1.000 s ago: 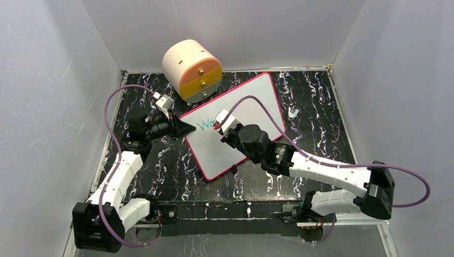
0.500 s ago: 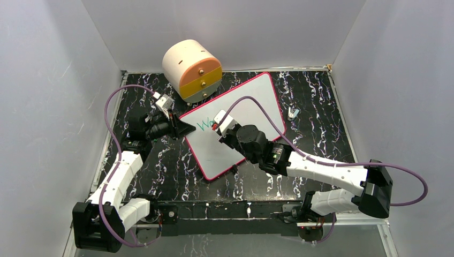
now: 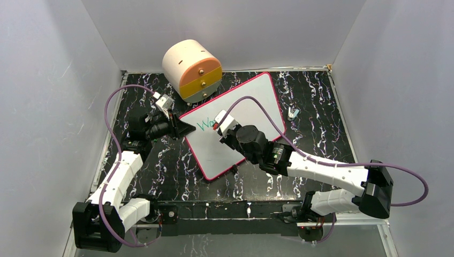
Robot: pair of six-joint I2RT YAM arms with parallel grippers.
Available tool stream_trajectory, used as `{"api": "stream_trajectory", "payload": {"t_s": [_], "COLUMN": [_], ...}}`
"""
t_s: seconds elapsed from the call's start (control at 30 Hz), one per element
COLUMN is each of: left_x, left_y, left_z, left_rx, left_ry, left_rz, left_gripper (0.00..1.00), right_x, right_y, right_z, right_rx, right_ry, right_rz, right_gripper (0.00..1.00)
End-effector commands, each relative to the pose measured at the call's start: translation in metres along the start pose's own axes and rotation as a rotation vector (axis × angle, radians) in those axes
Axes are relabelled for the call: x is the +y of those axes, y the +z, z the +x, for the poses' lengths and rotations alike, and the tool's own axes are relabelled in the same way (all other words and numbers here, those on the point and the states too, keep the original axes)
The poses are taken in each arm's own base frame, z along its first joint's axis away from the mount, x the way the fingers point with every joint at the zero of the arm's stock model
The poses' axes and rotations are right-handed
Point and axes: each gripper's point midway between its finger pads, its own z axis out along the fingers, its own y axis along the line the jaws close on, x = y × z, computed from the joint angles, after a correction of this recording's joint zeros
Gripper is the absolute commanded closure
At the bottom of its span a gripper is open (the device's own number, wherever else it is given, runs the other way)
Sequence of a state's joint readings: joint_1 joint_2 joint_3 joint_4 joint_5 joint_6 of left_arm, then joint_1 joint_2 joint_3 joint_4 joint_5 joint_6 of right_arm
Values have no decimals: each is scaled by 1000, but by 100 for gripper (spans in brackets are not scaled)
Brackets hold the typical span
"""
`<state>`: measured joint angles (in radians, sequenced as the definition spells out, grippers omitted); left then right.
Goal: Write a sentence on the whiteboard
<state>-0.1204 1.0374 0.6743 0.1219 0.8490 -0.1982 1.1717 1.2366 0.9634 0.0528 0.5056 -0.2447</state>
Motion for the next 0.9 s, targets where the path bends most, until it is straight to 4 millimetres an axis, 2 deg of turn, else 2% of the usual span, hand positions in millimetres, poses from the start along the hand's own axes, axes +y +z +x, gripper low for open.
{"api": "stream_trajectory", "payload": {"t_s": [0.0,0.5,0.87], "left_x": [38,39,37], "left_y": [-2,-2,-2], "left_z": [60,61,61], "left_rx": [173,176,176], "left_ry": [20,17,18], "left_rz": [-148,-148,-141], "left_gripper": [100,100,100], "right_x": [-1,1,-8], "right_y": [-4,-7,0], "right_z": [3,5,-10], "right_rx": [11,21,-59], "right_ry": [25,29,43], "right_rz": [-3,-18,43], "right_gripper": [100,100,100]}}
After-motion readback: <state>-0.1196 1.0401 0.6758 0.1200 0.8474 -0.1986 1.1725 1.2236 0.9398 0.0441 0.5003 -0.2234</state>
